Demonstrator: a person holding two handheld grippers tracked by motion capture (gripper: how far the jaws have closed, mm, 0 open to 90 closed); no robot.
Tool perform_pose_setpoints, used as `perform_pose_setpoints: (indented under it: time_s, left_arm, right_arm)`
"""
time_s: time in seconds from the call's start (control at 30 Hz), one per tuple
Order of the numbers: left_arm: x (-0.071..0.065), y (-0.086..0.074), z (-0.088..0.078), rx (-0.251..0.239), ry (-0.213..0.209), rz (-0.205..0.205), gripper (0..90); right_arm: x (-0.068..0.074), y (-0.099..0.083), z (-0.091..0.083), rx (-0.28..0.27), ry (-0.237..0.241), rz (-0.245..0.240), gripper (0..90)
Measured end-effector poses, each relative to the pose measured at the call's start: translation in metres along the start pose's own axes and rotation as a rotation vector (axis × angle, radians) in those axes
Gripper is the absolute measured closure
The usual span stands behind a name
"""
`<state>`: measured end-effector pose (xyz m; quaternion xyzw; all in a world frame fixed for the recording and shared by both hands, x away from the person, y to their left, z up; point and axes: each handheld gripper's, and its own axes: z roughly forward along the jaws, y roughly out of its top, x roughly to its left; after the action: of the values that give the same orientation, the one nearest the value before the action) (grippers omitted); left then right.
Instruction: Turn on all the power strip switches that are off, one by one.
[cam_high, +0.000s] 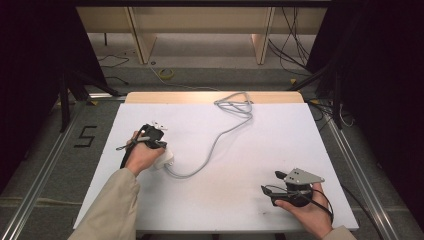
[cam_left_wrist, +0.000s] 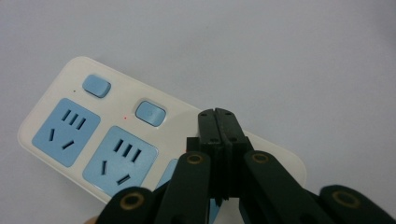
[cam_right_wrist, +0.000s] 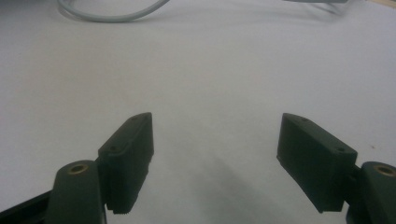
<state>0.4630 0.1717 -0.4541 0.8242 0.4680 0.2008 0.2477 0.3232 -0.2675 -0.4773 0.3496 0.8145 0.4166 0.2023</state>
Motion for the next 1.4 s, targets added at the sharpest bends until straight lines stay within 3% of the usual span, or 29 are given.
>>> perform_pose_setpoints:
  time_s: [0.6, 1.4]
  left_arm:
    - [0.000, 0.001, 0.000, -0.020, 0.010, 0.002, 90.0]
    - [0.018, 0.005, -0.004, -0.058, 0.035, 0.008, 90.0]
  right_arm:
    - [0.000, 0.001, 0.000, -0.005, -0.005, 0.002, 28.2]
    - [0.000, 0.001, 0.000, -0.006, -0.004, 0.001, 28.2]
